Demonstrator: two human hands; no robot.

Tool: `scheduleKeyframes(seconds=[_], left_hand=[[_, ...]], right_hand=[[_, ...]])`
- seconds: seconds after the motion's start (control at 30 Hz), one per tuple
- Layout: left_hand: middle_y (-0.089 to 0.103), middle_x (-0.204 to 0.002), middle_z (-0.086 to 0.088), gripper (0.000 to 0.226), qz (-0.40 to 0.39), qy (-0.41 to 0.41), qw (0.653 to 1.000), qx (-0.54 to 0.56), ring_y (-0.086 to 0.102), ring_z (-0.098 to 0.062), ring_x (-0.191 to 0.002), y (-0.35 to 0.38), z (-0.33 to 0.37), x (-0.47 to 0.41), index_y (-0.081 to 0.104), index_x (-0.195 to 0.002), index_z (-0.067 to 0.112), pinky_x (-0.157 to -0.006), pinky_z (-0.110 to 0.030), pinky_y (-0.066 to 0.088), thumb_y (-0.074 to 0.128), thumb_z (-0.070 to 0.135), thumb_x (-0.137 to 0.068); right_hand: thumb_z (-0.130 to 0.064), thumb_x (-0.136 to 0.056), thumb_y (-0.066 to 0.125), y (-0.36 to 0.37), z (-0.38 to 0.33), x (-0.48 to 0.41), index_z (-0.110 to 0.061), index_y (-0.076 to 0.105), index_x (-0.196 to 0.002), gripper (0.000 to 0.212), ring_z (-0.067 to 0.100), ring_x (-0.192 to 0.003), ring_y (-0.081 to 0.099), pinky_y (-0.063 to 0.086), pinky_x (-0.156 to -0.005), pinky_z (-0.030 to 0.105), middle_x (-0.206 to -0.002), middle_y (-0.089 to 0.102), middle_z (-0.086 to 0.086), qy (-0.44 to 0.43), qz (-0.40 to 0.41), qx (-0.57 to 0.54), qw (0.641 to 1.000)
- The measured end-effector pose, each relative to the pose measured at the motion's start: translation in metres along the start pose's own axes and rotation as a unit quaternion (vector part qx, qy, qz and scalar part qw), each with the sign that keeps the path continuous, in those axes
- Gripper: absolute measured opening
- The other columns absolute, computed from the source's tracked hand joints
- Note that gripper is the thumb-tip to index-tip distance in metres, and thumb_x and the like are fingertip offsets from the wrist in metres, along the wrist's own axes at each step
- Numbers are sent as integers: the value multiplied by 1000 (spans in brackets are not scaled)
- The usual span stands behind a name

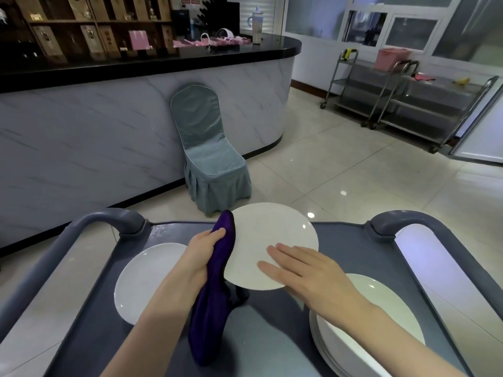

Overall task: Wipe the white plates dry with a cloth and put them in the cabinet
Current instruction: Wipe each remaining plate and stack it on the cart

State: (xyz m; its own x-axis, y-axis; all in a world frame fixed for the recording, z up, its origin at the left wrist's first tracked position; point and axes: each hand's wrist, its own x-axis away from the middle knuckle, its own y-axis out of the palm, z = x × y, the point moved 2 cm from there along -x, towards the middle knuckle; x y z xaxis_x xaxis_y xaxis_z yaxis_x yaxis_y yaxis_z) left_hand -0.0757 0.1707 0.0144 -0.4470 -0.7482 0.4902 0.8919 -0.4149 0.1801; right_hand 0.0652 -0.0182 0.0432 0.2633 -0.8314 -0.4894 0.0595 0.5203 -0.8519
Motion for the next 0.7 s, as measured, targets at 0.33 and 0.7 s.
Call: scheduleKeyframes(seconds=[0.33,0.7], left_hand=[[70,-110,-4,89,-75,-24,992,99,62,-19,-106,39,-6,23,67,-125,22,-108,-40,41,71,78,-56],[-10,-162,25,63,-65,477,788,-383,-13,-4,-150,76,-44,48,-8,-151,47,-121,-43,-3,23,32,-98]], right_hand=[[-37,-101,48,-6,-28,-21,-26,60,-138,40,4,-123,60,46,-102,21,-134,64,-14,275,-31,-336,900],[-34,-100,53,-4,-13,-42,-15,76,-110,31,19,-109,70,56,-90,31,-113,75,9,537,240,-675,446]])
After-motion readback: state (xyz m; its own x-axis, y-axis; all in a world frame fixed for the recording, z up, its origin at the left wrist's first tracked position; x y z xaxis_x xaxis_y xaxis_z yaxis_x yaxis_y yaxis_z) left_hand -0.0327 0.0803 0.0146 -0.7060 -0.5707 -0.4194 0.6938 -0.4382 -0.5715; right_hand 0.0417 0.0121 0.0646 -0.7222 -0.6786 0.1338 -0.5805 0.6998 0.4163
